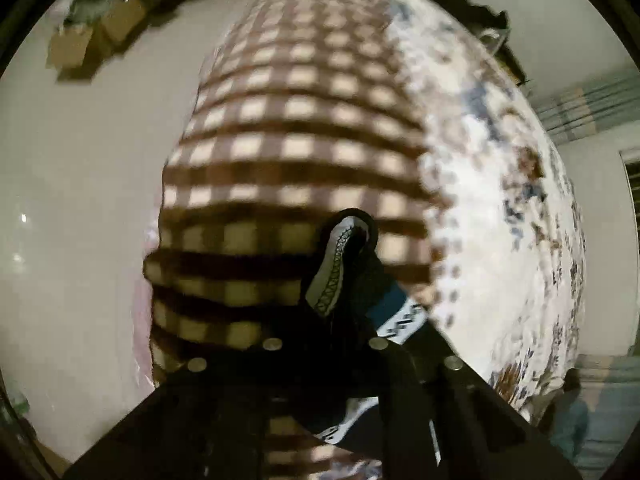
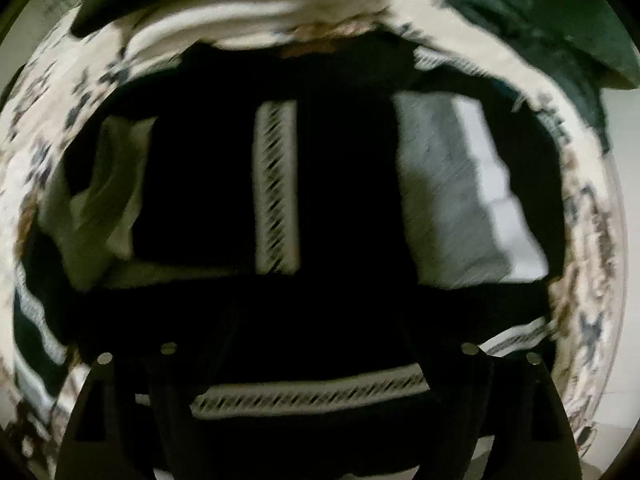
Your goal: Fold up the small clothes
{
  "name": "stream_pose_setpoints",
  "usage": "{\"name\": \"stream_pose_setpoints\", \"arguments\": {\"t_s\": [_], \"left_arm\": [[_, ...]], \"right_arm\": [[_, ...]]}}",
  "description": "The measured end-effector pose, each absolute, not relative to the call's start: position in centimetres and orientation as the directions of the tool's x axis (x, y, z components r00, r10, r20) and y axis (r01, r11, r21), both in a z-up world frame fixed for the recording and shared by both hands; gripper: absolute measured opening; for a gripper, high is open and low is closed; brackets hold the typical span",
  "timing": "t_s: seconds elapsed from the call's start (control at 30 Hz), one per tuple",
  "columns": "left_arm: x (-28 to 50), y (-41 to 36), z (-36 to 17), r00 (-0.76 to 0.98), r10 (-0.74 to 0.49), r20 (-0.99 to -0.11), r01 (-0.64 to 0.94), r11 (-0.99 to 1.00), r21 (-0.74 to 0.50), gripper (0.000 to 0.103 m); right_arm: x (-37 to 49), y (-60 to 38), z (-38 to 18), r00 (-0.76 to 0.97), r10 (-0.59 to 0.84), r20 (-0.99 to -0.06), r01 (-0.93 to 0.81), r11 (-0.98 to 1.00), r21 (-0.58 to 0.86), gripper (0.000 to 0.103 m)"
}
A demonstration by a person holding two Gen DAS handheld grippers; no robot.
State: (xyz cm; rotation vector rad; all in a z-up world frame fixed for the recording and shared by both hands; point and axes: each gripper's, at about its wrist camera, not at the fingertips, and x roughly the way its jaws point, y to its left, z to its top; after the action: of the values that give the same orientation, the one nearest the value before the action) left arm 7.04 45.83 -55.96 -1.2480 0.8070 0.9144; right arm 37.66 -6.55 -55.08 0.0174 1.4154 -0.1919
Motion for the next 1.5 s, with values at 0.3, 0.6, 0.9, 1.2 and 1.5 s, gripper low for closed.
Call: {"name": "stream_pose_setpoints", "arguments": {"t_s": [0.3,0.6,0.9,1.2,1.5], "left_arm": [[16.4,40.8,-45.0,0.499,0.231,-0.835,-0.805,0.480,-0.348,0.007],[32.7,18.6,-41.6,0.576,-0.068,-0.814,-0.390,0.853,-0.347,0.007],[41.1,-13.5,-44.0,0.393,-0.434,-0.811,0.085,0.895,-0.438,0.008],[40.0,-19.5,-44.8,0.283,-0.430,-0.857,0.219,0.899,-0.379,0.090],[34.4,4.3,-48.2,0.307,0.023,-0.952,-0.277,0.959,-0.066,0.090]], "right_arm": [[40.1,-9.2,-54.1,0.202,-0.126,-0.971,0.196,0.977,-0.086,0.093],[37.3,-18.2,-53.9,0.178,-0.042,-0.983,0.311,0.950,0.016,0.093],[33.5,-29.4,-53.8,0.148,-0.045,-0.988,0.415,0.910,0.021,0.093],[31.8,-37.5,-53.3,0.171,0.143,-0.975,0.442,0.873,0.205,0.093],[36.1,-39.2,-50.3,0.282,0.295,-0.913,0.413,0.822,0.393,0.093]]}}
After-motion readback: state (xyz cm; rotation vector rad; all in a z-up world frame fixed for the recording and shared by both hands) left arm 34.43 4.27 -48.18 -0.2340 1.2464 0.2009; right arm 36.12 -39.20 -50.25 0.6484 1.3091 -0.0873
